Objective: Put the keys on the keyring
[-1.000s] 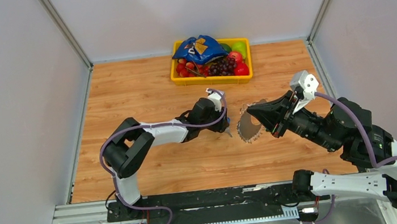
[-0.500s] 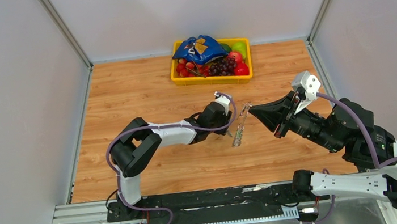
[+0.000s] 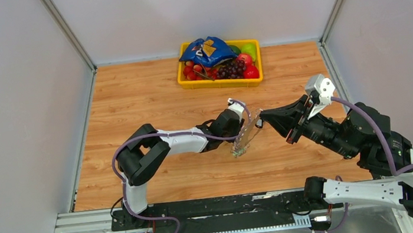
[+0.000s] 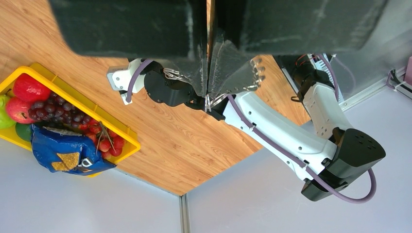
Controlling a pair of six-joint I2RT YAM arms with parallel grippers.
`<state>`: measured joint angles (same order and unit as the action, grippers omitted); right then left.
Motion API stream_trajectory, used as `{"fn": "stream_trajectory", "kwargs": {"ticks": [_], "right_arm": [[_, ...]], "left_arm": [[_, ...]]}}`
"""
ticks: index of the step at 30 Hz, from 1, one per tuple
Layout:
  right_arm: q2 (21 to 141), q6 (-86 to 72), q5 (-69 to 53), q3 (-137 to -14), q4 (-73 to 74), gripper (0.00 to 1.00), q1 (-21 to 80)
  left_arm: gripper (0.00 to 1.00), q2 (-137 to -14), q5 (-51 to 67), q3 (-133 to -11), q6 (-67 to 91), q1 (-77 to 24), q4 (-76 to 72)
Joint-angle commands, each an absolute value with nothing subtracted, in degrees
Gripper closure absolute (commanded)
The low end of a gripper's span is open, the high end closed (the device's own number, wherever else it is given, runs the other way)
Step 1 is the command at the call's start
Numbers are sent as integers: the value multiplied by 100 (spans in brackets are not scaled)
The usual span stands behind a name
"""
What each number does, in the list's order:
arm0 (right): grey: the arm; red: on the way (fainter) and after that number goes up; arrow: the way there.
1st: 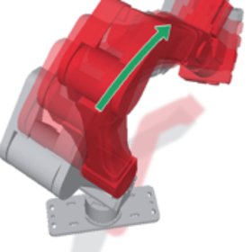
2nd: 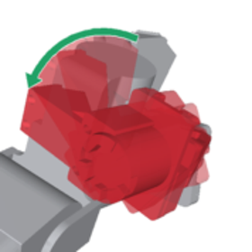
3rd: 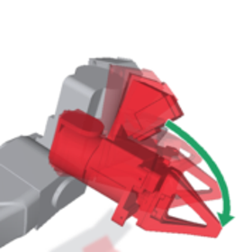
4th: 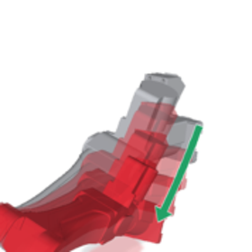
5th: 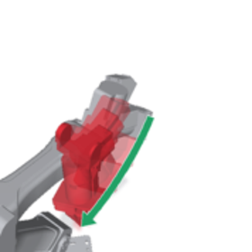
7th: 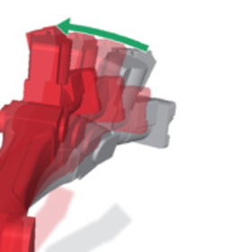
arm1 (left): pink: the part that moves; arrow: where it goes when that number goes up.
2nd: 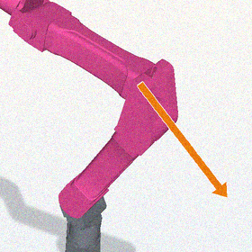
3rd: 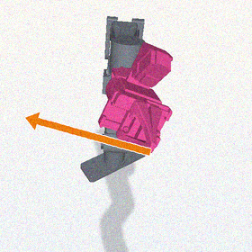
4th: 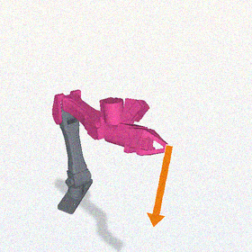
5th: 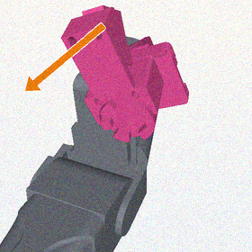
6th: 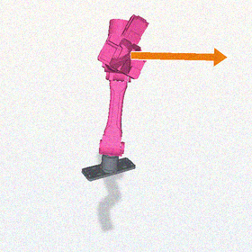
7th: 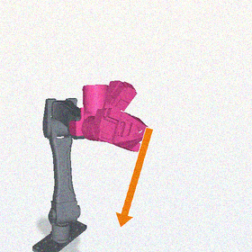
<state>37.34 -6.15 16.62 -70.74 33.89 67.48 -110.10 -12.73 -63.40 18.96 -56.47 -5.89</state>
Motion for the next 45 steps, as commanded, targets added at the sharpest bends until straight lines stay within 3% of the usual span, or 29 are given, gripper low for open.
{"fn": "stream_trajectory", "kwargs": {"ticks": [1, 18, 34, 45], "right_arm": [[3674, -656, 1656, -7083, 3158, 100, 6785], [3660, -615, 1634, -7047, 3160, 100, 6786], [3796, -656, 1531, -7028, 3123, 100, 6783], [3771, -526, 1301, -7203, 3178, 100, 6785]], "left_arm": [[55, -11065, -1407, -6532, 1799, -5740, -581], [60, -11430, -1758, -6873, 1646, -5842, -458], [98, -10880, -2004, -6434, 1559, -5836, -560], [100, -9409, -1640, -5897, 1275, -5847, -364]]}}
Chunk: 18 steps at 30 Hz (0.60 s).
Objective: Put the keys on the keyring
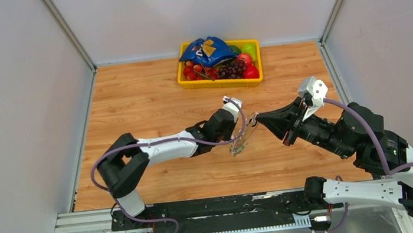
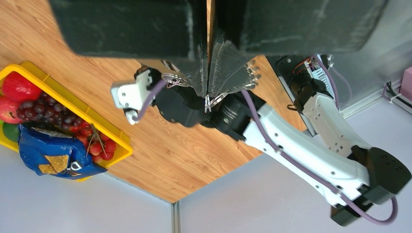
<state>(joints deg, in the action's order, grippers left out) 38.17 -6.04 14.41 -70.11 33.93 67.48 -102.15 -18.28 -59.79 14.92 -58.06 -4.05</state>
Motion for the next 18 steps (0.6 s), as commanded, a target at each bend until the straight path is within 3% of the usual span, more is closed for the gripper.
{"fn": "stream_trajectory", "kwargs": {"ticks": [1, 18], "right_arm": [[3775, -486, 1255, -7241, 3225, 100, 6785], [3906, -275, 202, -7679, 3279, 100, 6785]], "left_arm": [[100, -9140, -1602, -5860, 1264, -5850, -238], [100, -6220, 88, -5773, 1109, -5852, 1450]]}}
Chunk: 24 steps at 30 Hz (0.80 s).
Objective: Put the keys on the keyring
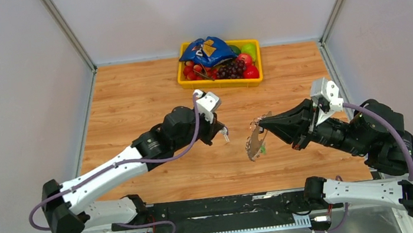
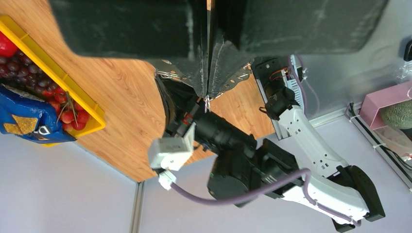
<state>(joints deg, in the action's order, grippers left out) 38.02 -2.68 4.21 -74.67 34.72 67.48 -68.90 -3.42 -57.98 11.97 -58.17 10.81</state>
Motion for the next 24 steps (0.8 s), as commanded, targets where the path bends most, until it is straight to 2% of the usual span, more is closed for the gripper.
{"fn": "stream_trajectory", "kwargs": {"ticks": [1, 5, 8, 12, 15, 16, 17, 18, 19, 20, 21, 22, 23, 24], "right_arm": [[3935, -293, 196, -7674, 3279, 100, 6790], [4052, -370, 220, -7656, 3259, 100, 6787], [4103, -433, 200, -7612, 3225, 100, 6785], [4150, -473, 314, -7540, 3176, 100, 6785], [4140, -496, 476, -7475, 3179, 100, 6790], [4129, -511, 466, -7453, 3181, 100, 6786], [4117, -512, 475, -7431, 3177, 100, 6785], [4108, -510, 493, -7420, 3176, 100, 6787], [4099, -503, 488, -7423, 3192, 100, 6785], [4096, -497, 480, -7431, 3198, 100, 6790], [4091, -485, 488, -7431, 3206, 100, 6786], [4087, -479, 507, -7424, 3214, 100, 6785], [4072, -463, 545, -7407, 3207, 100, 6785], [4067, -458, 561, -7392, 3200, 100, 6785]], "left_arm": [[99, -6107, 110, -5695, 1079, -5849, 1415], [98, -5623, -209, -5708, 1118, -5853, 1650], [99, -5424, -1225, -5579, 1224, -5819, 1762], [100, -5928, -1341, -5826, 1234, -5914, 2315], [100, -6054, -2438, -5669, 1458, -5728, 2388], [100, -5847, -2107, -5359, 1736, -5068, 2084], [100, -5727, -727, -5189, 1940, -4595, 1829], [100, -5626, -174, -5011, 2225, -4188, 1549], [100, -5670, -276, -5089, 2176, -4392, 1632], [100, -5968, -872, -5500, 1755, -5356, 2104], [100, -6377, -2233, -5738, 1638, -5776, 2384], [100, -6532, -2488, -6106, 1833, -5933, 2907], [100, -6590, -1881, -6129, 2024, -5682, 2992], [100, -6516, -1244, -5738, 2475, -4738, 2594]]}}
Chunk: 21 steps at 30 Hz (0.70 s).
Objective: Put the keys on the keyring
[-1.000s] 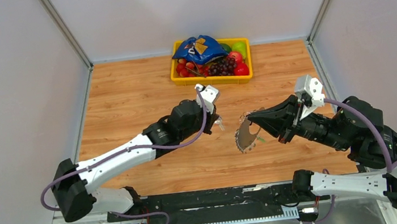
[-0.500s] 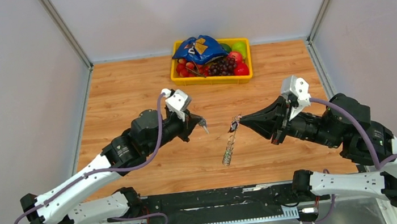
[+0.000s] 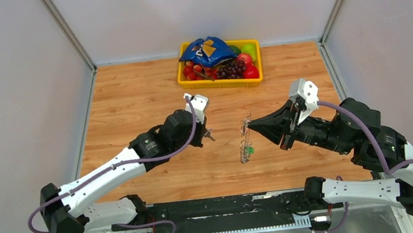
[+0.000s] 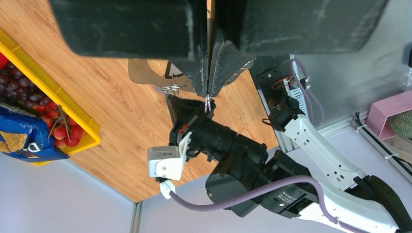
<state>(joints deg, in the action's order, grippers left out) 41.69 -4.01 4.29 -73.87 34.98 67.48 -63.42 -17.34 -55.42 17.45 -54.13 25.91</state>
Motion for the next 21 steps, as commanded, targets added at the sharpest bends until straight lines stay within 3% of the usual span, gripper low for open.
{"fn": "stream_trajectory", "kwargs": {"ticks": [1, 2, 5, 9, 12, 13, 21], "right_arm": [[4061, -453, 551, -7344, 3184, 100, 6787], [4055, -449, 507, -7303, 3160, 100, 6785], [4057, -448, 490, -7189, 3145, 100, 6790], [4089, -440, 432, -7125, 3083, 100, 6784], [4169, -380, 395, -7093, 3082, 100, 6787], [4185, -358, 399, -7076, 3079, 100, 6785], [4365, -133, 306, -7063, 3104, 100, 6786]], "left_arm": [[100, -6344, -274, -5492, 2692, -4364, 2321], [100, -6306, -216, -5359, 2736, -4356, 2197], [100, -6267, -2082, -5803, 2421, -5644, 2644], [100, -5826, -1101, -5492, 2548, -4533, 2562], [100, -5926, -2167, -5906, 2221, -5794, 2768], [100, -5861, -2187, -5893, 2214, -5810, 2720], [100, -5136, -456, -5769, 1649, -5741, 2161]]}}
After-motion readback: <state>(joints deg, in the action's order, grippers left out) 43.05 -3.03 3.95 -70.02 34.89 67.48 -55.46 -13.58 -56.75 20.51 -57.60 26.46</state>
